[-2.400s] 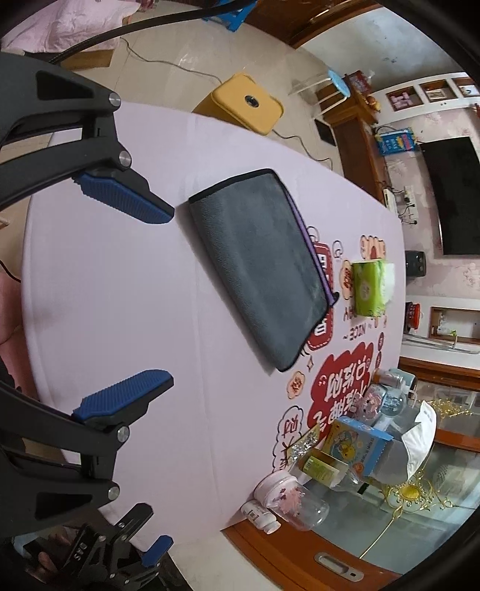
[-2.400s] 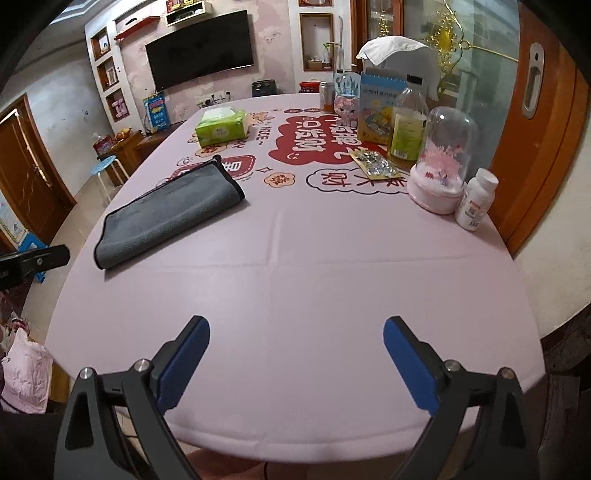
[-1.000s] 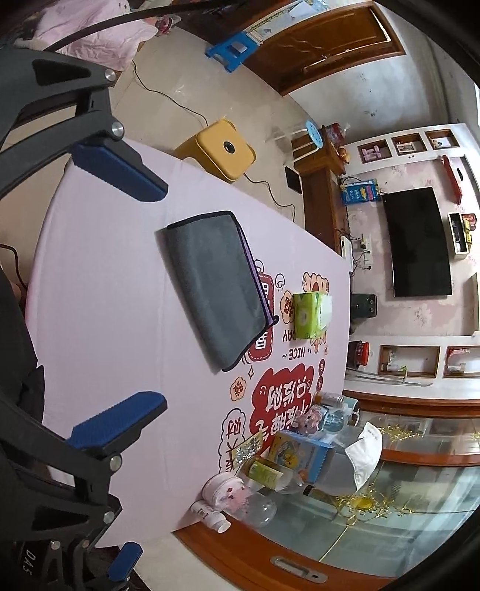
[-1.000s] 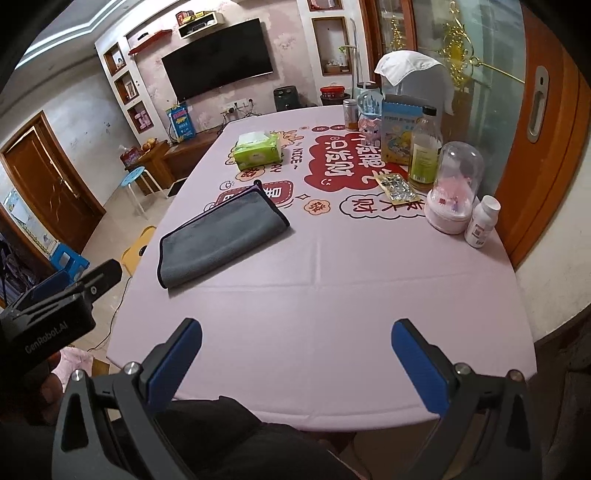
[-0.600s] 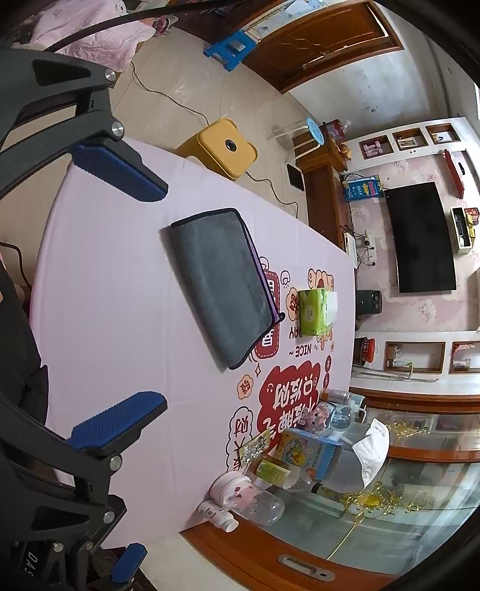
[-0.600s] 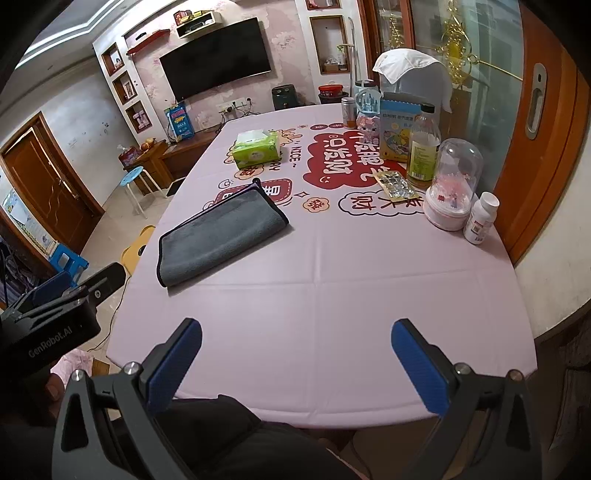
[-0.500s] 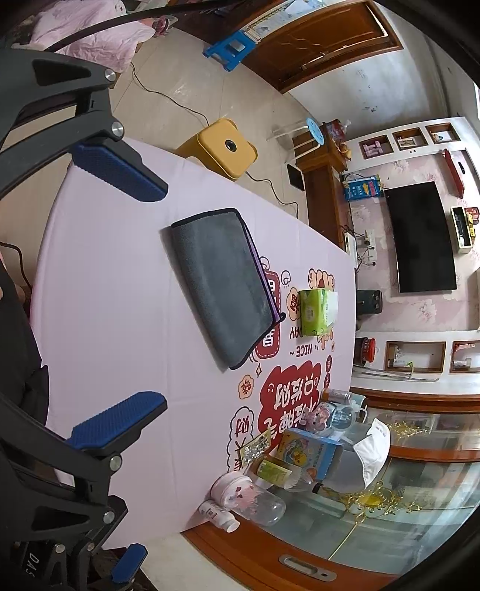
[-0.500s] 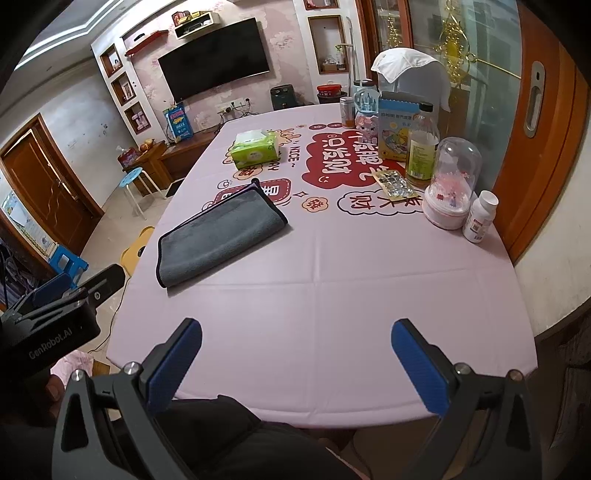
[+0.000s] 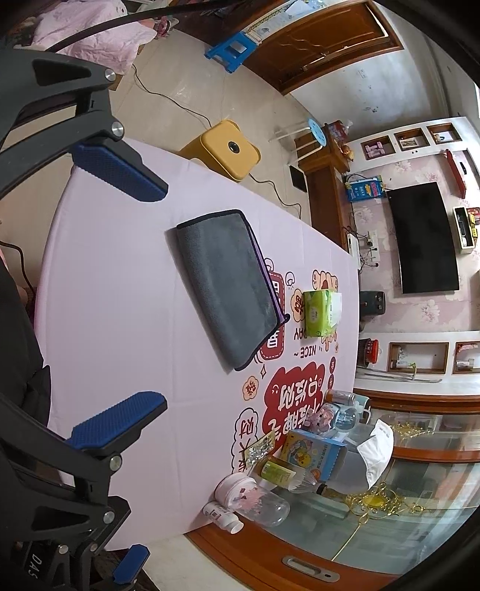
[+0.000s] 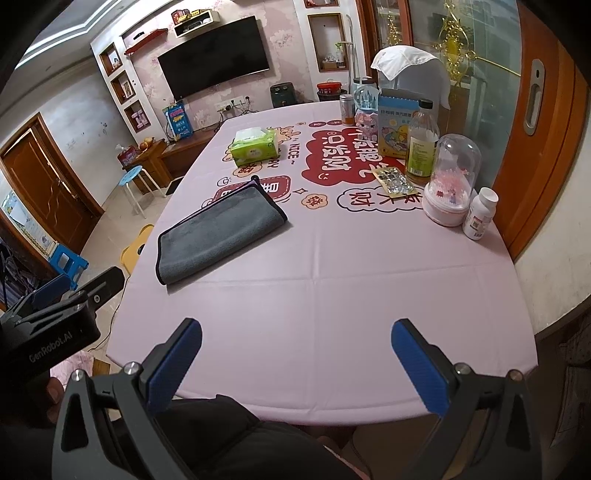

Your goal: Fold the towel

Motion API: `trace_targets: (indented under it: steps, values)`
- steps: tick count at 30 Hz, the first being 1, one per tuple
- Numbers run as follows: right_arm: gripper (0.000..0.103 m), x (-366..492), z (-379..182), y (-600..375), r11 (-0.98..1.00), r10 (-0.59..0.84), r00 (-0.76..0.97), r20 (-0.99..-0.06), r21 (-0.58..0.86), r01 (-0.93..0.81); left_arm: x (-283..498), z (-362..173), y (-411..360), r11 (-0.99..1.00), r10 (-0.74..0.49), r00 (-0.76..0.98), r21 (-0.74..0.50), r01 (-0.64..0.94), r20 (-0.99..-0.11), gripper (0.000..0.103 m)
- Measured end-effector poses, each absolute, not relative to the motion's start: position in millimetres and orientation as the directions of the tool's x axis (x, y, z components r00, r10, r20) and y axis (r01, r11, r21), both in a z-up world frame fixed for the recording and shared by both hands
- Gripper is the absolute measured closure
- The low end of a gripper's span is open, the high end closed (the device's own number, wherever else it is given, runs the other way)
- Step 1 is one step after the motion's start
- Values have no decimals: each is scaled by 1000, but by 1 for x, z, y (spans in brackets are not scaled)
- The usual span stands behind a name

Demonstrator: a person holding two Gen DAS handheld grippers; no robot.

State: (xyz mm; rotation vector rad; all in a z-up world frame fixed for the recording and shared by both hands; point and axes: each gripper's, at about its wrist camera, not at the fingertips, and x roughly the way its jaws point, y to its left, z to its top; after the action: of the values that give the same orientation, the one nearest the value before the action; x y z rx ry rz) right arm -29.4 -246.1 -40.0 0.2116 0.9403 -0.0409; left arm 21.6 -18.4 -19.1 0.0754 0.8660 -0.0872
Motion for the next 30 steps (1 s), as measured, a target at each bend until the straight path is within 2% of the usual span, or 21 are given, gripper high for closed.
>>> trace_targets:
  steps: [30]
  values:
    - [0,-26,-47,-246,978,64,568,-820,164,127,16,-25,-19,993,-42,635,35,109,-771,1]
